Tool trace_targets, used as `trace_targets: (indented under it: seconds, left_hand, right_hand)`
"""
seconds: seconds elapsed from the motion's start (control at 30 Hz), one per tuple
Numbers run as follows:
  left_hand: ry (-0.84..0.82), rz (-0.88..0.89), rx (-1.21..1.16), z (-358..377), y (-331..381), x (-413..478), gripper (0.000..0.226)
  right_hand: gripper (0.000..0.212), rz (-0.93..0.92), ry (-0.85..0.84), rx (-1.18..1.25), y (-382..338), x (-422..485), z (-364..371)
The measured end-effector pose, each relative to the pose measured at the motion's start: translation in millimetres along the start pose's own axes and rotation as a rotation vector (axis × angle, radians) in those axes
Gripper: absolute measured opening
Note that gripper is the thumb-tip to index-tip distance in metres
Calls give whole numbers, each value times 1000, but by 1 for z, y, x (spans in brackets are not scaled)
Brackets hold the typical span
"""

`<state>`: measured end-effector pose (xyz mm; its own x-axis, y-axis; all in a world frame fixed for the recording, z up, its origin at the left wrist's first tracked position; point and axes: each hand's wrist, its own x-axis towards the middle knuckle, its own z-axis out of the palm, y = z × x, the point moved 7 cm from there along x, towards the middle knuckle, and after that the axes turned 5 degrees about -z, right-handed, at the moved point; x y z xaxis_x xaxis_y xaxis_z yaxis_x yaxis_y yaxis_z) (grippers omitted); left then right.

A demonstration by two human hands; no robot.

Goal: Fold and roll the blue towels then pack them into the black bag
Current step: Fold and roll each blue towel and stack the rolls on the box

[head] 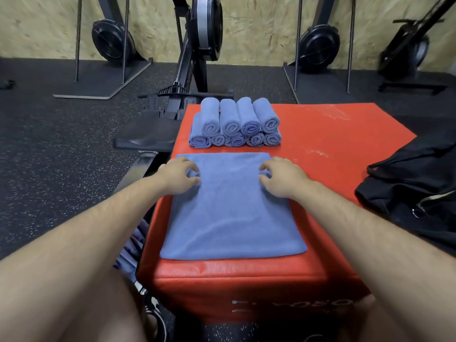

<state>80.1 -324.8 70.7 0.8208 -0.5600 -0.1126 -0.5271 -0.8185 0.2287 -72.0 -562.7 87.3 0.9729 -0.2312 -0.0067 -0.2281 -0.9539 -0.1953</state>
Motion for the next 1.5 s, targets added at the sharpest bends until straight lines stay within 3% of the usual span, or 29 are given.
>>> trace_targets:
  seconds: [0.13, 0.4, 0.6, 0.7, 0.83, 0.93, 1.07, 1.13, 1.3, 1.37, 1.43, 1.5]
  left_hand:
    - [84, -17, -61, 3, -7, 28, 44]
    - [6, -12, 5, 13, -3, 67, 66]
    - [185, 19, -29, -3, 2, 73, 33]
    - [199, 65, -106, -14, 8, 65, 15]
    - [86, 159, -105, -22, 17, 46, 21]
    - [-20, 205, -17, -18, 23, 28, 28]
    - [-176, 215, -75, -11, 32, 1, 38]
    - [-273, 189, -97, -4, 33, -7, 40]
    - [-292, 201, -103, 3, 34, -10, 30]
    - [-329, 206, -161, 5, 35, -11, 22]
    - [-424, 197, -297, 6, 39, -17, 15]
    - [-498, 165, -441, 5, 42, -22, 23]
  right_hand:
    - [41, 26, -17, -37, 7, 40, 3]
    - [39, 11, -71, -160, 20, 91, 21]
    - [24, -19, 104, -121, 16, 92, 8]
    - [14, -43, 184, 2, 14, 77, -11]
    - [15, -73, 105, 122, 18, 49, -19]
    - [17, -145, 4, 120, 15, 24, -16]
    - [18, -164, -125, 118, 13, -2, -4]
    - [19, -140, -105, 165, 18, -9, 2]
    - [39, -107, -47, 109, 20, -8, 10]
    - [32, -136, -76, 75, 13, -6, 10]
    - [12, -155, -90, 76, 6, -5, 3]
    - [10, -150, -111, 115, 3, -4, -3]
